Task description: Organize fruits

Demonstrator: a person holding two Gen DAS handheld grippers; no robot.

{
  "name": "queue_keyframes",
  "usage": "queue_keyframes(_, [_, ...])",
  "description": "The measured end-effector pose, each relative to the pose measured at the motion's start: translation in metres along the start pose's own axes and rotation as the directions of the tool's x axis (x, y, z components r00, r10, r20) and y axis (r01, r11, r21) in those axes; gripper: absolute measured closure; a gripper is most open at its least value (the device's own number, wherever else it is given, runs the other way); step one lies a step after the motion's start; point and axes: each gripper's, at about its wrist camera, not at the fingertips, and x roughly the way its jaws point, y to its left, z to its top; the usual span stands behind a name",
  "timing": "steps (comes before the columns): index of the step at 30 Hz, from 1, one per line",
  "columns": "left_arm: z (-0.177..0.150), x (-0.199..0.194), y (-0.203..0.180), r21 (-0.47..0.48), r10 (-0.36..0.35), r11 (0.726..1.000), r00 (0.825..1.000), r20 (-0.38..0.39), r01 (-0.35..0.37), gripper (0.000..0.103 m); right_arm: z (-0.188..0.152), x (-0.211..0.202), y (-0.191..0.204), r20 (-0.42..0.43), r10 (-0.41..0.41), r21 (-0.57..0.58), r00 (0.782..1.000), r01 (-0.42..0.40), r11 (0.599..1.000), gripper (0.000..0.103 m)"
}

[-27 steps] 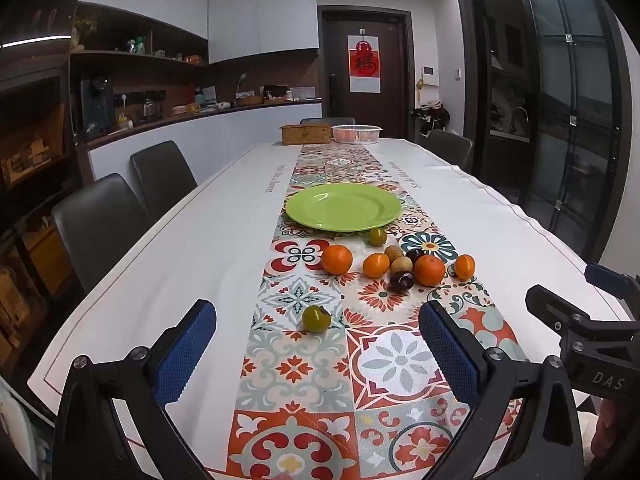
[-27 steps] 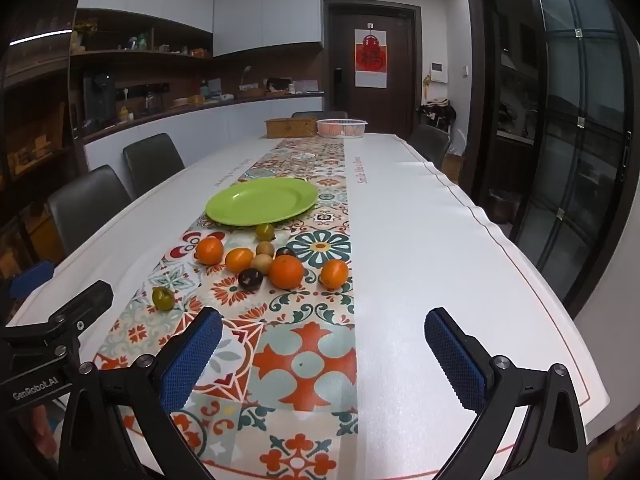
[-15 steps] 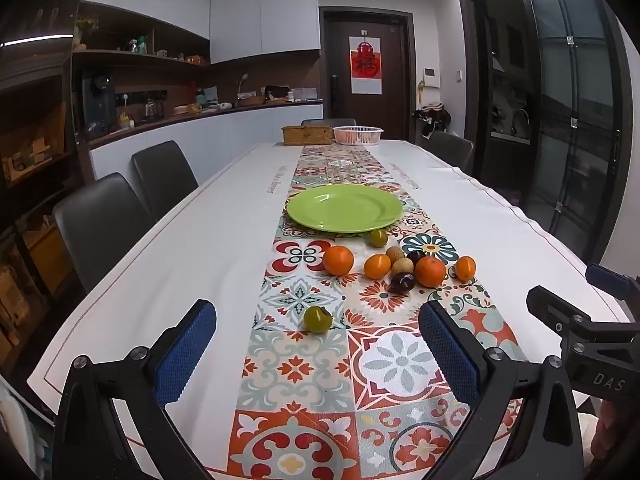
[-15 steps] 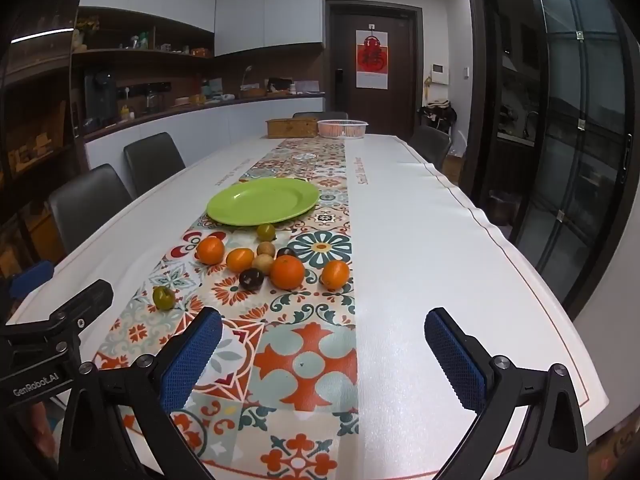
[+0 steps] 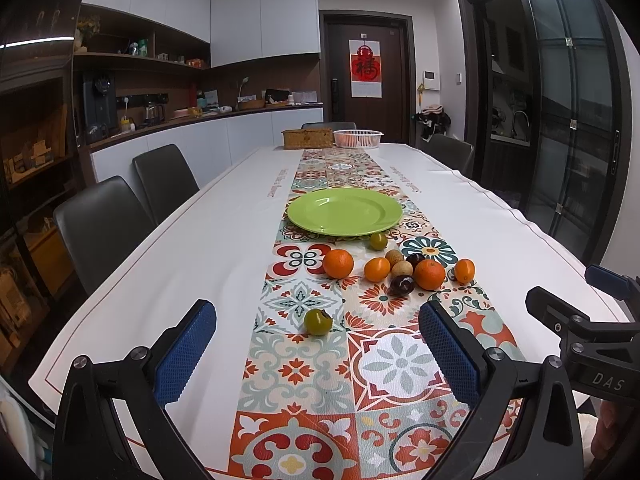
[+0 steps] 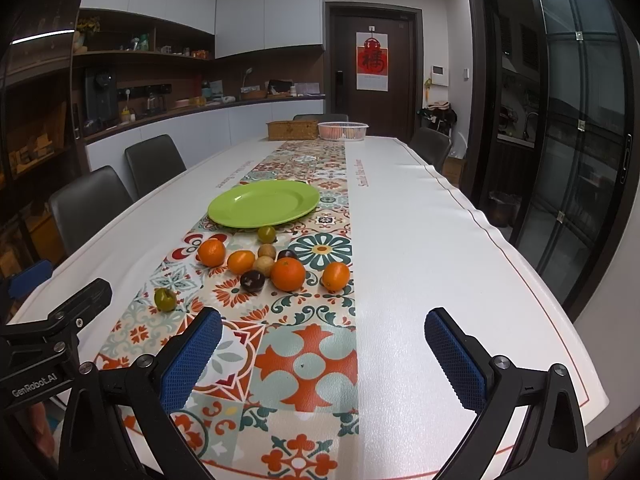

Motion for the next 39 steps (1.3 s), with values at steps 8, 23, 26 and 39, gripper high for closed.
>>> queue_keyframes(8, [0.0017, -0.0061, 0.0006, 0.0, -0.001, 1.0, 1.0, 0.01, 0.001, 0.0, -0.0002, -0.0005, 0.0001, 0.002, 0.001, 0.0, 1.0, -0.001, 1.0, 0.0])
queue_keyframes(23, [0.0022, -0.0076, 0.0008, 0.0, -0.001, 1.0, 1.0, 0.012, 0.001, 0.0, -0.0005, -0.0004, 0.0001, 0.003, 0.001, 0.001, 1.0, -0.001, 1.0, 0.0])
queue_keyframes(26, [0.0023, -0.008, 0.0009, 0.0, -0.001, 1.0, 1.0, 0.012, 0.001, 0.0, -0.0005, -0.0002, 0.0001, 0.004, 0.001, 0.001, 1.0, -0.001, 1.0, 0.0])
queue_keyframes(39, [0.002, -0.0087, 0.001, 0.0, -0.001, 1.0, 1.0, 0.013, 0.001, 0.0, -0.0003, -0.0009, 0.0005, 0.005, 0.001, 0.001, 1.0, -0.001, 1.0, 0.0])
